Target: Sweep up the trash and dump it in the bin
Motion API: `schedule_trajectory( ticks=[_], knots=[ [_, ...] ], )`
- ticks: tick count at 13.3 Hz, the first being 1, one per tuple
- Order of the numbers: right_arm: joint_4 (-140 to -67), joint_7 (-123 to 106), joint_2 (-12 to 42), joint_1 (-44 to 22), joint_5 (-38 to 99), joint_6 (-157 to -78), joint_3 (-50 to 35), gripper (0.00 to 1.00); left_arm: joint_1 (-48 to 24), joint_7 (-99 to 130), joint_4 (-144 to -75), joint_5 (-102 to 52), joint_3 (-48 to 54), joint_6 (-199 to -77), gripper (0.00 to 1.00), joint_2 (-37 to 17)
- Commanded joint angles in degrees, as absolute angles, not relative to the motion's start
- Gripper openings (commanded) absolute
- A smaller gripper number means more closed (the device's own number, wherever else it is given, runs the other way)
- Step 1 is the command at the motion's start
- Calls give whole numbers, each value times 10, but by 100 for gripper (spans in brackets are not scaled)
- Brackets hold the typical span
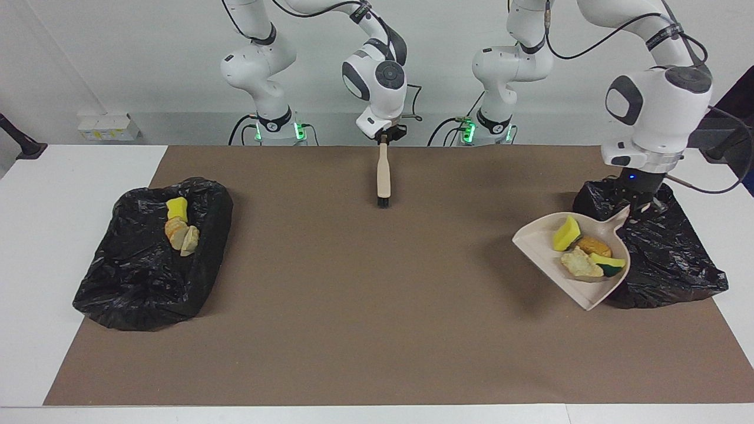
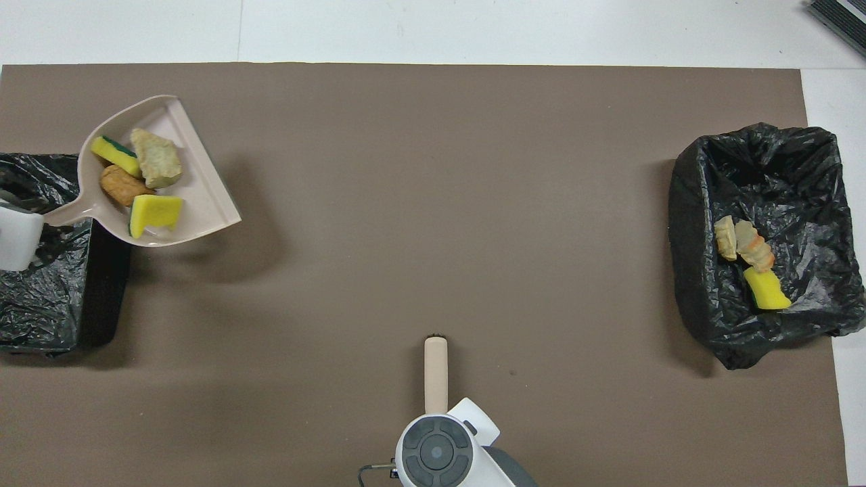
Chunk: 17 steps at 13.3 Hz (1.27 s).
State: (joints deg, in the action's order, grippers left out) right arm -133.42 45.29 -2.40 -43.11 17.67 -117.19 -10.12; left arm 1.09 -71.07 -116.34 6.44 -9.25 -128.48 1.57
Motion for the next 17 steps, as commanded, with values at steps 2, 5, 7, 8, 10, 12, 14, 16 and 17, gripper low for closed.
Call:
schedule_trajectory(
  ticks=[2, 5, 7, 8, 10, 12, 14, 16, 17],
  knots=[
    [-1343, 425, -29, -430, 179, -1181, -101, 19, 104, -758, -1128, 68, -85, -1261, 0, 21],
    [-1348, 410, -31, -430, 176, -1187, -101, 47, 189, -871, -1102, 53, -87, -1265, 0, 15],
    [-1348, 409, -27, -427, 177, -1190, -100, 70, 211, -895, -1096, 59, -88, -1266, 0, 14],
    [-1347, 409, -26, -425, 176, -1192, -100, 84, 220, -903, -1092, 61, -88, -1265, 0, 13],
    [-1331, 409, -13, -424, 165, -1192, -99, 100, 223, -906, -1085, 93, -89, -1260, 0, 9],
    [-1297, 414, 9, -406, 135, -1192, -96, 100, 218, -899, -1085, 168, -90, -1260, 0, 8],
    [-1269, 410, 17, -357, 98, -1193, -97, 100, 214, -876, -1085, 188, -90, -1247, 0, 8],
    [-1241, 406, 17, -307, 59, -1193, -97, 100, 217, -871, -1085, 210, -90, -1245, 0, 9],
    [-1229, 405, 17, -285, 41, -1192, -97, 100, 214, -871, -1085, 224, -90, -1241, 0, 9]
  ],
)
